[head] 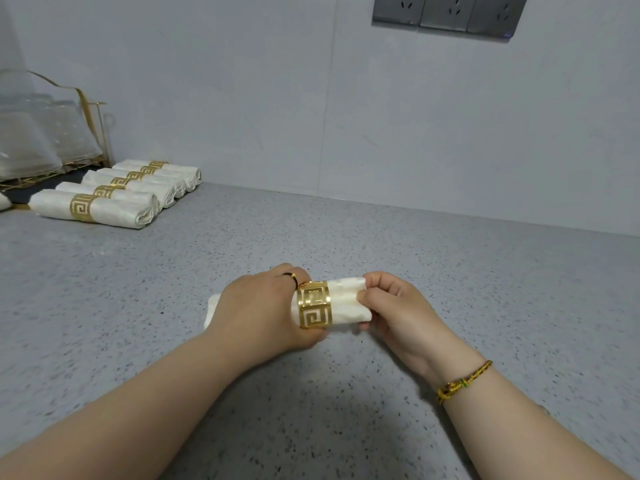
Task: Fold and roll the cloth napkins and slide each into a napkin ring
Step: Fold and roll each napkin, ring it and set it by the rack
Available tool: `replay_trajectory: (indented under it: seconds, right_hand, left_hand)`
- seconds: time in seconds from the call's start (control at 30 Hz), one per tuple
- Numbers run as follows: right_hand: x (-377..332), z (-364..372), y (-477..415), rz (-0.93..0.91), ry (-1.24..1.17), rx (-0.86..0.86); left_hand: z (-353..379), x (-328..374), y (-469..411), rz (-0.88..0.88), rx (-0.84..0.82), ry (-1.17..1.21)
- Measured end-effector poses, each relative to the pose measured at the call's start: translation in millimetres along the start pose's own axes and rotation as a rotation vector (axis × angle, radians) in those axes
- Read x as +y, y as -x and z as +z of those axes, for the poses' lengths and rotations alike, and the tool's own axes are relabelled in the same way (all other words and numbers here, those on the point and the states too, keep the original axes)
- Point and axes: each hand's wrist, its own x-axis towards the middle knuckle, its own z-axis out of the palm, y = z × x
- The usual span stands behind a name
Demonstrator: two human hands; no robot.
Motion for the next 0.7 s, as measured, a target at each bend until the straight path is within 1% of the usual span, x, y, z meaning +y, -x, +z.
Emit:
replay_trajectory:
  seconds: [0.3,0.4,0.47,0.5,0.53,0.57,0.63,0.67,0.7]
  right_hand:
    - [-3,-13,-4,0.065,-0.094,0.049]
    - [-3,-16,-4,0.118,-0.111,0.031]
    - [-3,-16,-3,0.132,-0.073,0.014]
    - [-4,-16,-2,0.11,0.003,0.026]
    - [-6,-16,0,0.06,0.152,0.049]
    - [-8,-16,2,-0.015,0.364,0.064]
    - [-12,-12,8,-0.168,0.837,0.023]
    - [-12,-8,10,-0.231,1.038,-0.018]
    - [-9,-5,10,-0.294,1.186,-0.055]
  left_hand:
    - [-6,-12,-2,-0.021,-0.005,-0.059]
    - [-7,-14,-1,-0.036,-0.02,-0.075]
    - [-7,-15,0,-0.032,-0.029,-0.104]
    - [-7,-16,0,-0.035,-0.036,-0.114]
    - [-8,-16,0,-0.04,-0.049,-0.12]
    - [-8,-17,0,-0.044,-0.063,-0.123]
    - [-7,-17,-1,-0.04,-0.096,-0.126]
    - [-7,-17,-1,-0.033,-0.118,-0.126]
    - [-6,-16,-2,-0.024,-0.141,-0.124]
